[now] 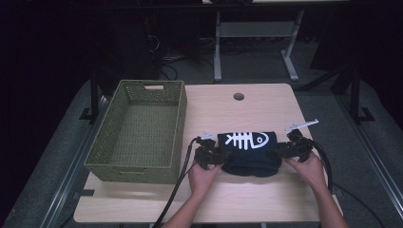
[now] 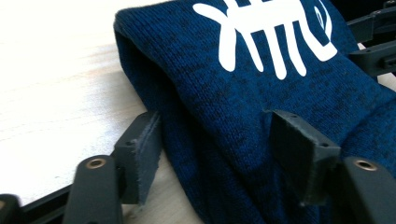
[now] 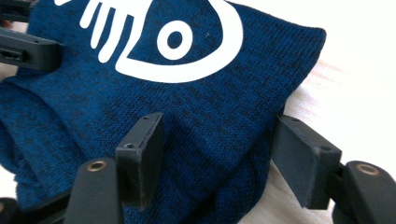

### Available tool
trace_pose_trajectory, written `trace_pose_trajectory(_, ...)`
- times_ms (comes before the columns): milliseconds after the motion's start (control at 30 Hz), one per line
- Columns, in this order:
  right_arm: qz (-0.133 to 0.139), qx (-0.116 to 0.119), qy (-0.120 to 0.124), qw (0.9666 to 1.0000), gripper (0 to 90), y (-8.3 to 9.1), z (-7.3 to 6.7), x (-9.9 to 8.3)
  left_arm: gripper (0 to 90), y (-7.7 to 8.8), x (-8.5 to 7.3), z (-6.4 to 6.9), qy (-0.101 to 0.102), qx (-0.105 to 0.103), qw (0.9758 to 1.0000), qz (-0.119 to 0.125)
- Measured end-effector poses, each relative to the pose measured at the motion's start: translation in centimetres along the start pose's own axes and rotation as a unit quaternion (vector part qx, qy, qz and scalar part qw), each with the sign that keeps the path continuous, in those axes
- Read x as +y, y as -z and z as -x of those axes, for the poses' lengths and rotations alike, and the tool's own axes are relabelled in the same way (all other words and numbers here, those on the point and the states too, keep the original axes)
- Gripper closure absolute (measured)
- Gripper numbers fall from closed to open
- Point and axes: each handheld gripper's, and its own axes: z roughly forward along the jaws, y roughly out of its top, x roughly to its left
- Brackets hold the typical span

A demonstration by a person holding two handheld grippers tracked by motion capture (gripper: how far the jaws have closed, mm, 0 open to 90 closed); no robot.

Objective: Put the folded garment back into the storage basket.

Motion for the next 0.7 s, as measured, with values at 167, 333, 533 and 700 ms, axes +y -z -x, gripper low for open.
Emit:
trace_pose_trajectory(167, -0.014, -0.001, -0.012, 0.9998, 38.5, -0.6, 0.05, -0.26, 40.1, -0.08, -0.07, 0.06, -0.001, -0.005, 1.0, -0.004)
trace_pose_trajectory(333, -0.02, -0.012, -0.007, 0.9997, 40.0, -0.76, 0.17, -0.19, 43.0, -0.05, -0.06, 0.11, -0.002, -0.006, 1.0, -0.006)
trace_pose_trajectory(533, -0.024, -0.008, -0.013, 0.9996, 41.2, -0.67, 0.58, -0.39, 45.2, -0.07, -0.01, 0.19, -0.006, -0.004, 0.9999, -0.009)
trace_pose_trajectory(700, -0.024, -0.011, -0.004, 0.9996, 50.6, -0.95, 0.09, -0.27, 50.2, -0.12, 0.04, 0.37, -0.008, -0.006, 0.9999, -0.008)
